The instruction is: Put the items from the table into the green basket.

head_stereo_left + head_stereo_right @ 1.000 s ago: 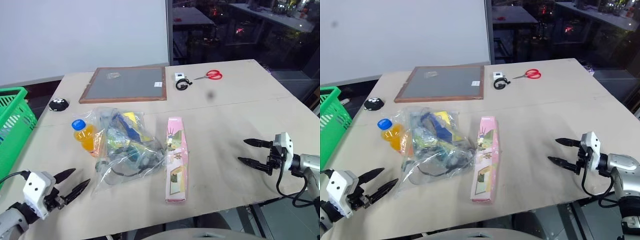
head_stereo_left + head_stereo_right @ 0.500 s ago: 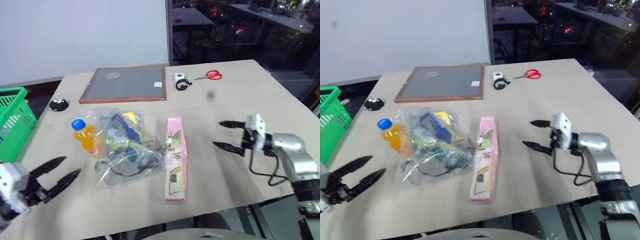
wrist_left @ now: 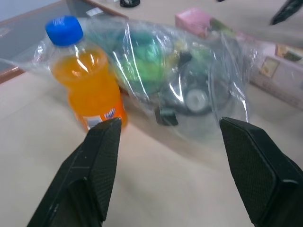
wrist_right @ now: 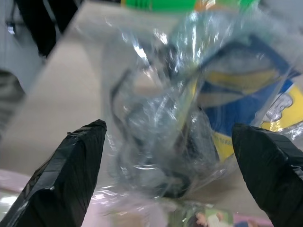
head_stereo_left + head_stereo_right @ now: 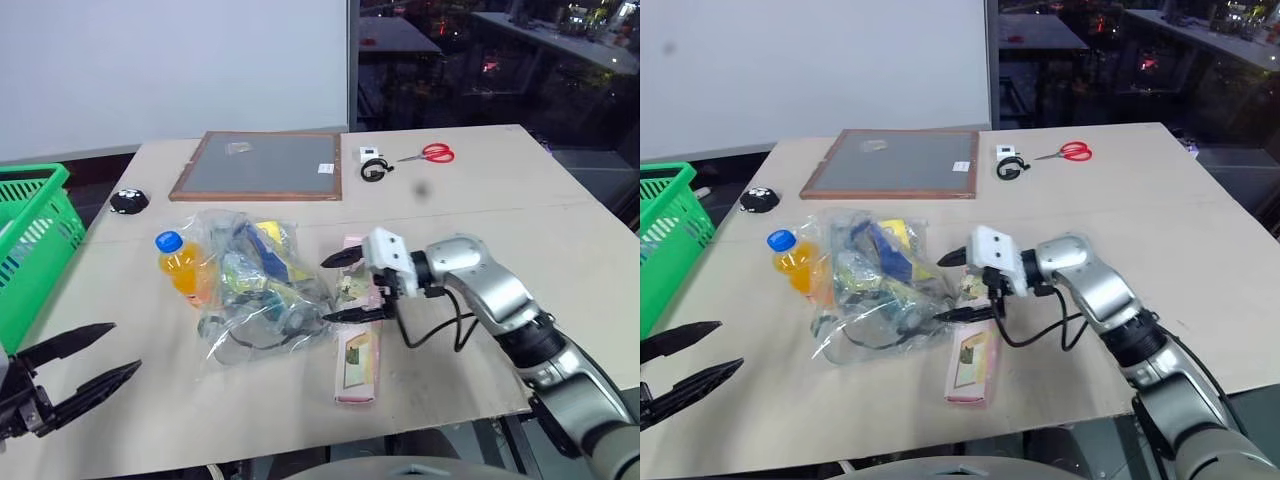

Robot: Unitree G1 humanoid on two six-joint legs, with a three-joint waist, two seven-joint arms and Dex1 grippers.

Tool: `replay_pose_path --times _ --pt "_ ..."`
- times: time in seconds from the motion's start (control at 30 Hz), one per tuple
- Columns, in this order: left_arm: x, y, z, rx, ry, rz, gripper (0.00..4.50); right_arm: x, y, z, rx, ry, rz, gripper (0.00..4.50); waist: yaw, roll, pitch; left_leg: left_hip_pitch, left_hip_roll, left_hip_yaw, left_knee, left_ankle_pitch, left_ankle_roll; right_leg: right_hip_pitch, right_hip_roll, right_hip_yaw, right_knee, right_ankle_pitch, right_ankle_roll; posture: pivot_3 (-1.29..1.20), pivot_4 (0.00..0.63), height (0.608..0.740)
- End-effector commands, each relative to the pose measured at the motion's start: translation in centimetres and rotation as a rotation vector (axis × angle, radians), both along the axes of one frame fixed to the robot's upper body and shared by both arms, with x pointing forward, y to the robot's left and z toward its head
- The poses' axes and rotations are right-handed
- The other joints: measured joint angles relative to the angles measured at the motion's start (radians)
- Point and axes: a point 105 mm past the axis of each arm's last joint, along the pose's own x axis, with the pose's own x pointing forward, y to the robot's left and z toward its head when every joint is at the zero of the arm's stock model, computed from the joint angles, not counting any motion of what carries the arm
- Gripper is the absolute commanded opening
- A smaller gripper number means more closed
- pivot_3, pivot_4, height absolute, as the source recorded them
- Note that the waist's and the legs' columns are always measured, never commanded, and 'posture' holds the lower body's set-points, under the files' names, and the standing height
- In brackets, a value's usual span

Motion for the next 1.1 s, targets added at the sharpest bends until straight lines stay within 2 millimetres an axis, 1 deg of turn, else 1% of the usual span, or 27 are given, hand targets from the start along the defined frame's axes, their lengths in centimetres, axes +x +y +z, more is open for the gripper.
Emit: replay_pose_path --times 0.03,0.17,0.27,0.37,0.53,0.6,0.63,0.67,0.83,1.0,1.1 --pt "0.0 -0.4 0.4 0.033 -0.033 -0.007 3.39 1.0 1.1 0.2 -0.014 -0.053 -0.019 4.5 0.005 0.0 0.0 0.0 0.0 0.0 0.0 0.0 0.0 0.0 0.0 0.0 0.0 0.0 0.0 0.17 0.0 0.74" --pt "-0.1 -0.6 0.0 0.022 -0.037 -0.004 3.39 0.7 2.0 0.1 -0.027 -0.026 0.0 4.5 0.009 -0.001 0.001 -0.001 0.0 -0.001 0.0 0.0 0.0 0.0 0.0 -0.002 0.0 0.0 0.0 0.17 0.0 0.74" --pt "0.0 -0.7 -0.1 0.019 -0.038 -0.005 3.39 1.0 2.3 -0.5 -0.064 -0.008 -0.022 4.5 0.009 -0.001 0.001 -0.001 0.0 -0.001 -0.001 0.0 0.0 0.0 0.0 -0.002 0.0 0.0 0.0 0.18 0.0 0.74" --pt "-0.1 -0.7 0.0 0.019 -0.037 -0.009 3.44 1.2 2.6 -0.8 -0.078 0.003 -0.042 3.63 0.009 -0.001 0.001 -0.001 0.0 -0.001 -0.001 0.0 0.0 -0.001 0.0 -0.002 0.0 0.0 0.0 0.18 0.0 0.74" --pt "-0.2 -0.8 0.3 0.016 -0.037 -0.018 3.44 1.0 2.7 -0.8 -0.078 0.03 -0.039 1.41 0.008 -0.001 0.0 0.0 0.001 -0.001 -0.001 0.0 0.0 0.0 0.0 -0.002 0.0 0.0 0.0 0.18 0.0 0.74" --pt "-0.2 -0.8 0.2 0.018 -0.031 -0.021 3.44 1.0 2.7 -0.8 -0.074 0.03 -0.044 0.66 0.007 -0.001 0.0 0.0 0.001 -0.001 -0.001 0.0 0.0 0.0 0.0 -0.002 0.0 0.0 0.0 0.18 0.0 0.74" --pt "-0.2 -0.8 0.2 0.019 -0.028 -0.022 3.44 1.1 2.7 -0.7 -0.071 0.029 -0.046 0.19 0.007 -0.001 0.001 0.0 0.001 -0.001 -0.001 0.0 0.0 0.0 0.0 -0.002 0.0 0.0 0.0 0.18 0.0 0.74" --pt "-0.3 -0.7 0.3 0.019 -0.027 -0.021 3.44 1.0 2.7 -0.5 -0.062 0.032 -0.046 0.01 0.006 -0.001 0.001 0.0 0.001 -0.001 -0.001 0.0 0.0 0.0 0.0 -0.002 0.0 0.0 0.0 0.18 0.0 0.74" --pt "-0.3 -0.6 0.4 0.02 -0.03 -0.015 3.44 1.6 2.6 1.2 -0.005 0.039 -0.071 0.01 0.007 -0.001 0.001 0.0 0.001 -0.001 -0.001 0.0 0.0 -0.001 0.0 -0.003 0.0 0.0 0.0 0.18 0.0 0.74" --pt "0.0 -0.8 0.4 0.013 -0.045 -0.02 3.44 3.8 0.5 4.1 0.019 -0.007 -0.135 0.01 0.008 0.0 0.002 -0.002 0.001 -0.001 0.0 0.0 0.0 -0.003 0.0 -0.003 0.0 0.0 0.0 0.17 0.0 0.74" --pt "0.3 -0.9 0.4 0.013 -0.053 -0.023 3.44 5.1 -0.5 5.8 0.035 -0.052 -0.174 0.01 0.007 -0.001 0.002 -0.003 0.001 -0.001 0.0 0.0 0.0 -0.004 0.0 -0.003 0.0 0.0 0.0 0.16 0.0 0.74"
